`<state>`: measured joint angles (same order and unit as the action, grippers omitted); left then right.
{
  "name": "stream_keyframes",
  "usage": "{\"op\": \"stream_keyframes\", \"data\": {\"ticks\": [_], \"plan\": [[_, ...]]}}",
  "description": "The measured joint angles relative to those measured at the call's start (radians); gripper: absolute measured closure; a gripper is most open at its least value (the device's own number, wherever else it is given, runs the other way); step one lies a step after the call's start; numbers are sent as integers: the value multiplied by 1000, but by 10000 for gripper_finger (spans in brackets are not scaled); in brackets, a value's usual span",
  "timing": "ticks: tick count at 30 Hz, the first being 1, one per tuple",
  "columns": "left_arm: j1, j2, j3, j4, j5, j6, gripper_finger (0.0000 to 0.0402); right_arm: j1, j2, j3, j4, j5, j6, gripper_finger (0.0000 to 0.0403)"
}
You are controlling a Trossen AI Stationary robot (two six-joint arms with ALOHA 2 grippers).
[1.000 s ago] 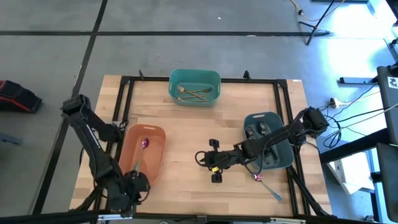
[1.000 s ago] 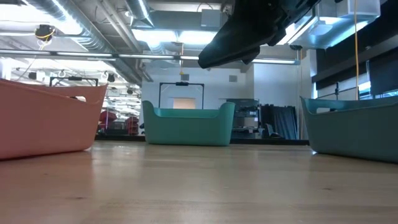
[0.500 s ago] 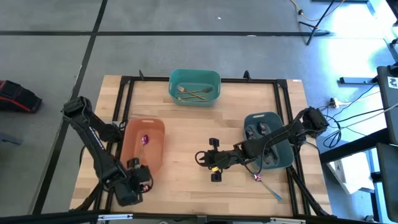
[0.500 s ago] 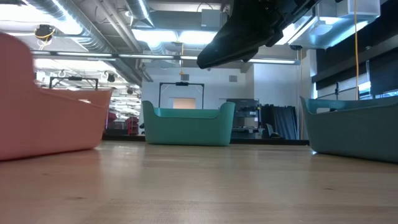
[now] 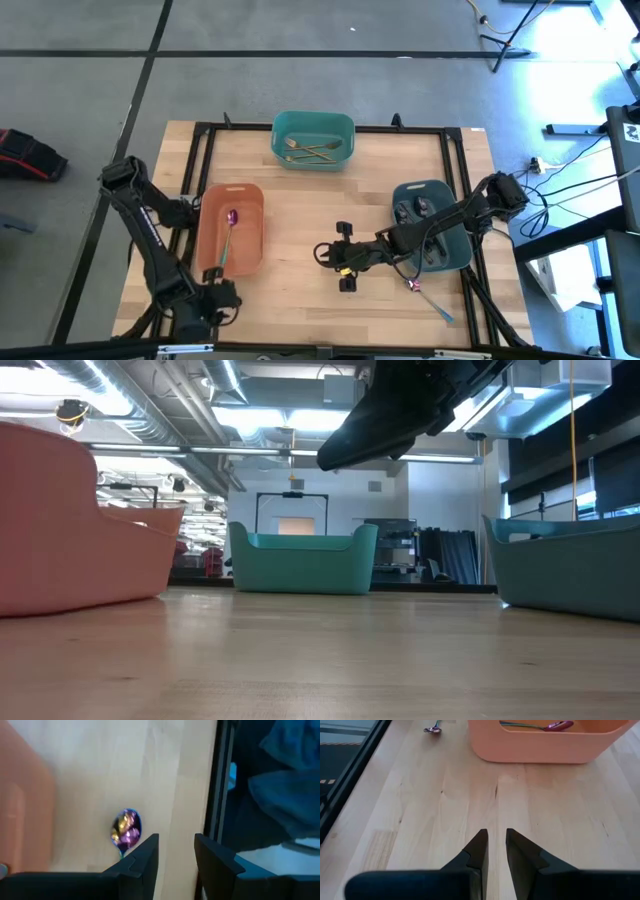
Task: Sort silverware by color (type)
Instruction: Put the purple spoon into the orange bin
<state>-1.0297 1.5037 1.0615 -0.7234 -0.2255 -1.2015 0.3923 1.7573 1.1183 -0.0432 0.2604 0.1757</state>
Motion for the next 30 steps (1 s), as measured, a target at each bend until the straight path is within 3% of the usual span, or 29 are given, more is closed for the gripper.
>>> {"op": "stream_keyframes", "data": {"ticks": [18,30], "plan": [[-76,210,0,-46,125,-92,280,0,0,0,-5,-16,3,343],[-74,220,-3,-137,78,-153,280,0,0,0,-5,-15,3,343]]}}
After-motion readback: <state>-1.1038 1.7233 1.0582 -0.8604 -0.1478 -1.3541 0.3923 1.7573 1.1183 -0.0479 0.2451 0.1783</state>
